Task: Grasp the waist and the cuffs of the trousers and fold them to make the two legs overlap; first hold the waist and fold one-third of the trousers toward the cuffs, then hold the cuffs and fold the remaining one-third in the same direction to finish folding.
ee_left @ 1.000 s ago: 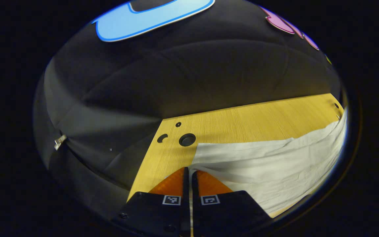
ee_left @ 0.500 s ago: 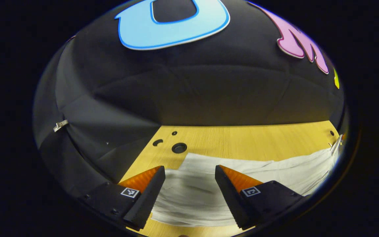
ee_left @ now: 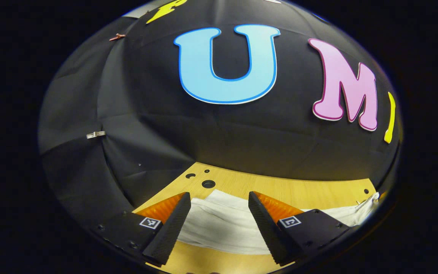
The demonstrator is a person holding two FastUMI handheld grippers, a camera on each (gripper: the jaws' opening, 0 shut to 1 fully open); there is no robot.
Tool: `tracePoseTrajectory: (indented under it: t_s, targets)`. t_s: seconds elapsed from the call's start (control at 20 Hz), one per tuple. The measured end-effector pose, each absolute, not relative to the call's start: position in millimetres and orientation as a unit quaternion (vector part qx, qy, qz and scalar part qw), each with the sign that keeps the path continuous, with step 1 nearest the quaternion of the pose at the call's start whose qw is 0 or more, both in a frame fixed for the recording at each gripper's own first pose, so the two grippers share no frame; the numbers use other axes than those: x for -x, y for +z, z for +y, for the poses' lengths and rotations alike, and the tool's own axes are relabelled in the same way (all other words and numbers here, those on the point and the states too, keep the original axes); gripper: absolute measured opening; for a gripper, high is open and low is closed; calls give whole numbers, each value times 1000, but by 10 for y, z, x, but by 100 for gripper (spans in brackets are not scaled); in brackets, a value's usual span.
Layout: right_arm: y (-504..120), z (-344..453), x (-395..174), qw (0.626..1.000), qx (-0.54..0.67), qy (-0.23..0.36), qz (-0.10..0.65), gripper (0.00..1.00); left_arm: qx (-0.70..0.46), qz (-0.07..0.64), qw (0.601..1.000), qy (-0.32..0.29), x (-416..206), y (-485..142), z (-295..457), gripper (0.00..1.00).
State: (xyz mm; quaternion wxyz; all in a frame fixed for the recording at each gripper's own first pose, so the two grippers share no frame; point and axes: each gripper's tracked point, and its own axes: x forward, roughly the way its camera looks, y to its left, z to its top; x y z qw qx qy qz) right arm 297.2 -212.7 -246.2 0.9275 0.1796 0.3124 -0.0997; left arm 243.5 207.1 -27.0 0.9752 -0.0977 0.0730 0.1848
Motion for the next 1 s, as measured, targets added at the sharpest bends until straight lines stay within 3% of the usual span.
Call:
tracePoseTrajectory:
  t_s: [0.4, 0.7, 0.95, 1.0]
  targets:
    - [-2884, -2039, -2869, 914, -199, -122, 333, 99, 91, 102, 976, 171, -2099, -422, 1732, 96]
    - [-2930, -2029, -2907, 927, -151, -123, 321, 99, 70, 110, 980, 153, -2042, -506, 1289, 96]
    - [-2938, -1943, -2902, 929, -117, -119, 329, 84, 58, 126, 983, 123, -1986, -638, 925, 96]
    - [-2948, -1889, -2915, 928, -126, -115, 332, 64, 55, 128, 983, 117, -1975, -644, 875, 96]
